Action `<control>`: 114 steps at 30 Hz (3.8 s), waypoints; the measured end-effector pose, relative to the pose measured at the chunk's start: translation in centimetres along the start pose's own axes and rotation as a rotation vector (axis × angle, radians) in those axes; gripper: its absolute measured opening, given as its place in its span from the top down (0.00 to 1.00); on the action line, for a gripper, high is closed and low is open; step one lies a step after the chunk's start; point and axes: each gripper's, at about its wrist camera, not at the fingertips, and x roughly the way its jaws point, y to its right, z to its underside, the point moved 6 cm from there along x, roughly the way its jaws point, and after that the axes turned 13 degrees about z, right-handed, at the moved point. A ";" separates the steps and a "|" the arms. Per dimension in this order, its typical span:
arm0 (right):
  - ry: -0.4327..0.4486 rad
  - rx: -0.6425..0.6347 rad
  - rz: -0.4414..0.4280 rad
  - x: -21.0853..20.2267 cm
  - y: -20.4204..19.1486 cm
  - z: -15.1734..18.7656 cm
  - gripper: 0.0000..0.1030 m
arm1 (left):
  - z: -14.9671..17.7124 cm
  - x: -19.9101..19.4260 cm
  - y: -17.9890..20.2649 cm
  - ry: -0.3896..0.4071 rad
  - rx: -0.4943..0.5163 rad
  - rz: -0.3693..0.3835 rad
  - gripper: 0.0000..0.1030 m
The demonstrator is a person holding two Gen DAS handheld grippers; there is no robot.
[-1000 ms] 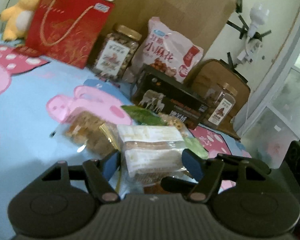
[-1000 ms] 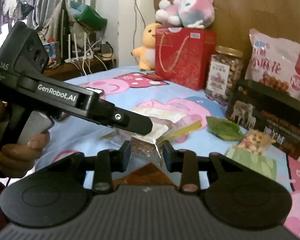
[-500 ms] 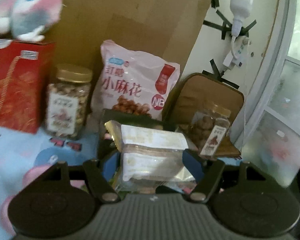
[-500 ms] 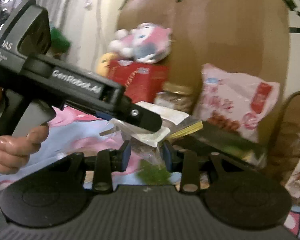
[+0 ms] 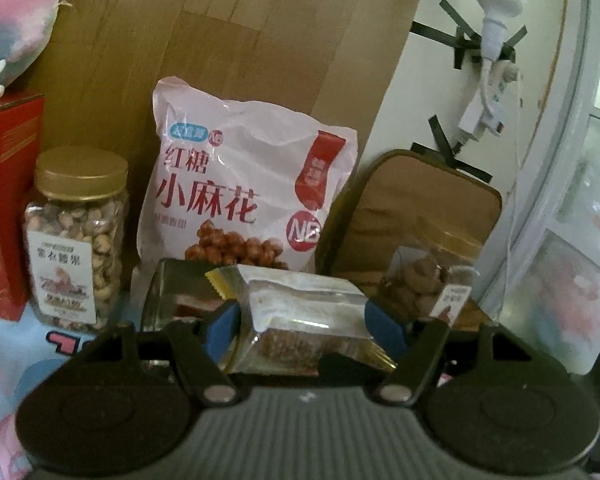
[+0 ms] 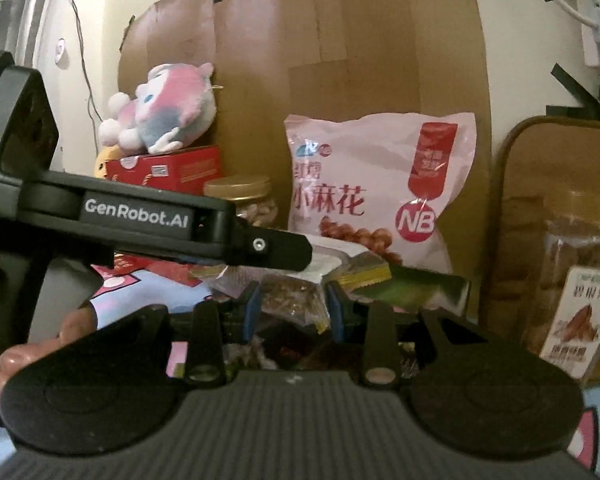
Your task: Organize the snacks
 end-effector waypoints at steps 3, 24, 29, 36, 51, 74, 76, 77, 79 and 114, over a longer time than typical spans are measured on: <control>-0.016 -0.003 0.013 0.9 0.5 0.0 0.63 | -0.1 1.2 -0.8 -0.011 -0.014 -0.022 0.33; -0.016 0.073 0.158 -0.4 2.4 1.0 0.45 | 2.4 -3.1 0.7 0.025 0.024 -0.049 0.20; -0.058 0.128 0.079 -4.0 1.6 3.5 0.45 | 6.2 -7.5 1.6 0.018 0.039 -0.018 0.20; -0.164 0.134 0.011 -6.8 0.2 7.4 0.45 | 11.6 -12.8 -0.2 -0.009 0.006 -0.089 0.20; -0.264 0.104 0.025 -6.3 -1.3 10.0 0.36 | 15.0 -15.8 -2.6 -0.006 -0.070 -0.155 0.21; -0.336 0.106 -0.052 -0.1 -3.1 8.5 0.38 | 14.8 -15.9 -3.4 0.026 -0.114 -0.121 0.21; -0.323 0.070 -0.024 0.5 -3.7 8.9 0.43 | 14.8 -15.9 -3.4 0.024 -0.109 -0.124 0.21; -0.321 0.065 -0.018 0.4 -3.7 8.9 0.51 | 14.8 -15.9 -3.3 0.023 -0.107 -0.123 0.21; -0.321 0.075 -0.021 0.0 -3.0 8.9 0.54 | 14.8 -15.8 -3.4 0.020 -0.106 -0.122 0.21; -0.214 -0.180 -0.367 -10.6 -11.4 10.5 0.44 | 16.3 -20.3 -3.2 0.011 -0.236 -0.042 0.21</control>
